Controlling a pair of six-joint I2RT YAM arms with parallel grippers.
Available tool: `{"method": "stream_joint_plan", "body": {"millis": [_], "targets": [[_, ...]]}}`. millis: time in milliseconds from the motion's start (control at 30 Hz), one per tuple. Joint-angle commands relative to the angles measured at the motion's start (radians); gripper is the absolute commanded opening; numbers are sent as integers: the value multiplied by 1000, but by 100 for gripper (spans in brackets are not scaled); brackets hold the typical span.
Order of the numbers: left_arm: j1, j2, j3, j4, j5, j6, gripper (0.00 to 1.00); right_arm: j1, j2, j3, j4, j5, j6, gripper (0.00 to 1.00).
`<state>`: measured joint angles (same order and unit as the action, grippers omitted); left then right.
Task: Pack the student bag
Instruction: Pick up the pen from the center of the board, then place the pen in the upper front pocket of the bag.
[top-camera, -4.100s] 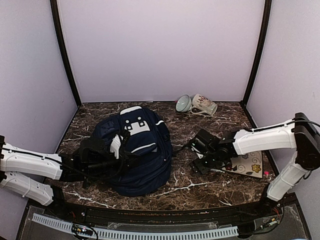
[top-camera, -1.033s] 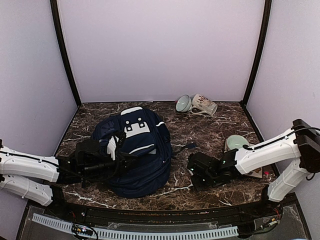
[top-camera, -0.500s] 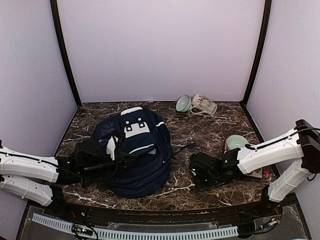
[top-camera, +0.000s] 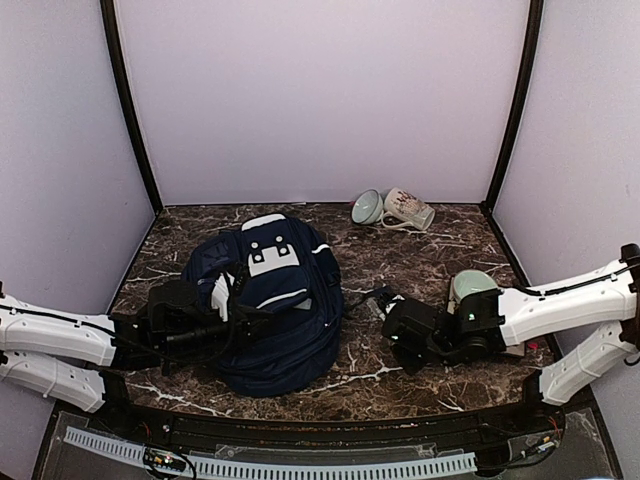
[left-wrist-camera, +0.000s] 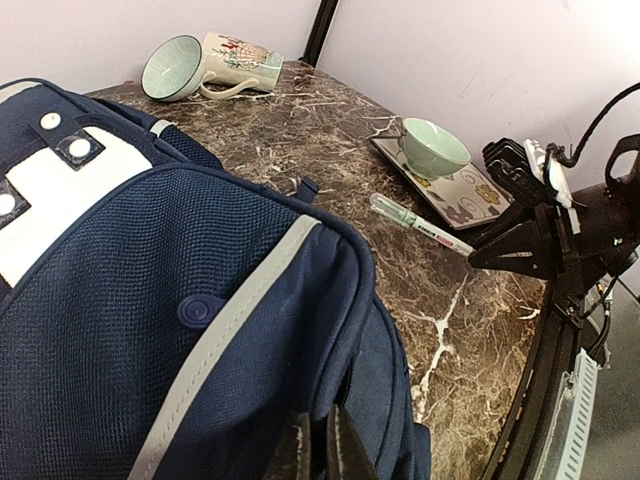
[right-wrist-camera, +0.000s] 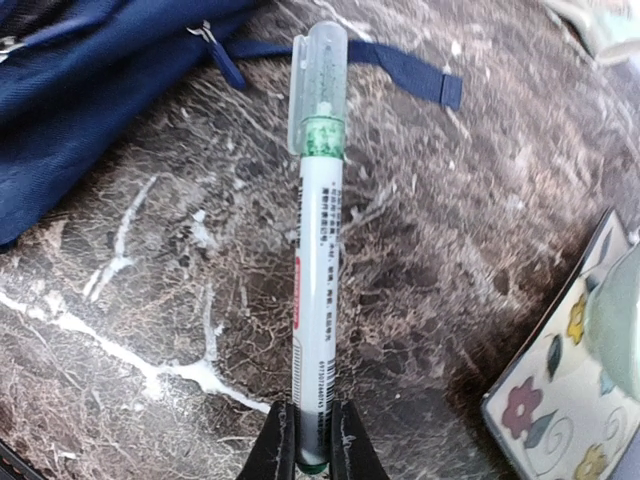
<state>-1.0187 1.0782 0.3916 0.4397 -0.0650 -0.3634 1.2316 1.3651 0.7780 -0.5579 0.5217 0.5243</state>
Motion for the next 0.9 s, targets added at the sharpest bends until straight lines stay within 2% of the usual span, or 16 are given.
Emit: {"method": "stream_joint_plan", "body": {"millis": [0, 333, 567, 867], "targets": [[-6, -37, -15, 4, -5, -21, 0, 61, -14, 61, 8, 156, -121, 0], [-6, -41, -17, 4, -13, -20, 0, 150, 35, 102, 37, 348, -361, 0], [-6, -43, -18, 2, -15, -21, 0, 180, 31, 125, 10, 357, -464, 0], [-6, -46, -19, 2, -16, -21, 0, 255, 50, 164, -13, 297, -577, 0]]}}
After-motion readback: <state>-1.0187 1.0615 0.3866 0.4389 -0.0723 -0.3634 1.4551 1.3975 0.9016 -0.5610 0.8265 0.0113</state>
